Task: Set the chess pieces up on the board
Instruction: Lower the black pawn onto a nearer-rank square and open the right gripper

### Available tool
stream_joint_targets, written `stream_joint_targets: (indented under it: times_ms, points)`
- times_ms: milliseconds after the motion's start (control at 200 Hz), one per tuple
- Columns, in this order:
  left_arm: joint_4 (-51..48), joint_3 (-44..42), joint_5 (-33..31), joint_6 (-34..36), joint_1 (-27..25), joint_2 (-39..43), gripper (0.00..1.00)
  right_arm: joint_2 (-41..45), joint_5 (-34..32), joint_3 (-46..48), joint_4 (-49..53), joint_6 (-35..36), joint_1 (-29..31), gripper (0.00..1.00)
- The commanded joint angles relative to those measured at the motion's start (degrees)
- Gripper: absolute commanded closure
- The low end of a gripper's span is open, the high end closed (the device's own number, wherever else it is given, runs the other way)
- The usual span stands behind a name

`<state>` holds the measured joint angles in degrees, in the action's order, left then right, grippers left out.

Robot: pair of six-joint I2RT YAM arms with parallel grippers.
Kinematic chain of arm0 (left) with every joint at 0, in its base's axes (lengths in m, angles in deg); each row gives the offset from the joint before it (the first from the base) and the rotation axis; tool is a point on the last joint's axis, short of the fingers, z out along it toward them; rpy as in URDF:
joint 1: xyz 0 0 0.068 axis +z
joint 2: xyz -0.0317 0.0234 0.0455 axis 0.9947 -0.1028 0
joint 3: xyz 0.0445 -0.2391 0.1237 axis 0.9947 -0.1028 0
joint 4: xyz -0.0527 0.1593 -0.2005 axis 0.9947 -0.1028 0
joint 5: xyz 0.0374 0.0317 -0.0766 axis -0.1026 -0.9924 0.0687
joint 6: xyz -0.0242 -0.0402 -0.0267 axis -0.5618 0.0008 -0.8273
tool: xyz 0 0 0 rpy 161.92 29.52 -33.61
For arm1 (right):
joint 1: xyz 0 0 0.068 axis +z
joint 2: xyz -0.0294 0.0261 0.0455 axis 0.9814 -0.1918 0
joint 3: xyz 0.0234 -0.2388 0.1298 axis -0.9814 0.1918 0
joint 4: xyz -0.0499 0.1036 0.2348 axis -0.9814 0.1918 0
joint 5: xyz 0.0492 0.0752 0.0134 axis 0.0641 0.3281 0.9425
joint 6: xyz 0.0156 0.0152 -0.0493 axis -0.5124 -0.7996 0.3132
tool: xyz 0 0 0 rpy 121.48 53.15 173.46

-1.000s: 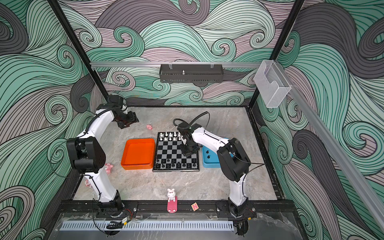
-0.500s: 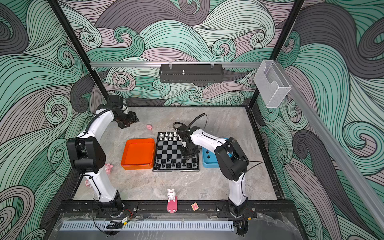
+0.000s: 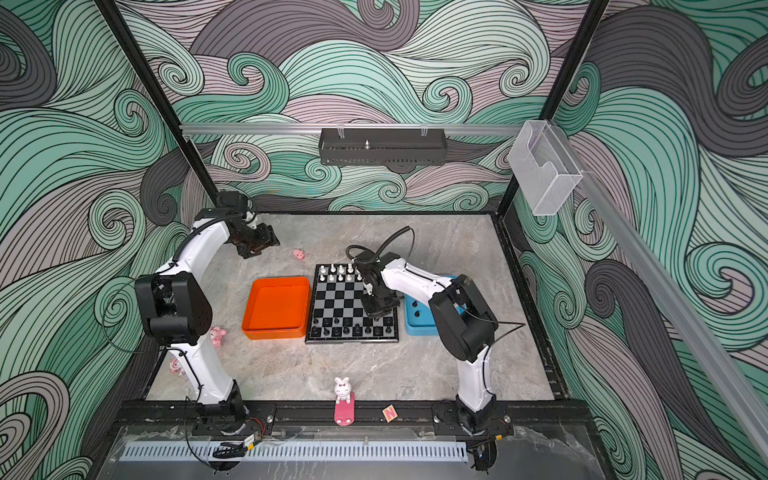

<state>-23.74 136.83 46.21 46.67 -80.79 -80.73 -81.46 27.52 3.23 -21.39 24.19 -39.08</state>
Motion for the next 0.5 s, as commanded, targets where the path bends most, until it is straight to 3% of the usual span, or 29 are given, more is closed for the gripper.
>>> stream_joint_targets:
  times_ms: [0, 495]
  points:
    - [0.38, -0.04, 0.87, -0.37, 0.43, -1.03, 0.29, -1.11, -1.01, 0.07, 1.61, 0.26, -0.12, 0.9]
    - [0.42, -0.17, 1.04, -0.35, 0.38, -1.02, 0.29, -1.76, 0.0, 0.19, 1.78, 0.61, -0.11, 0.89]
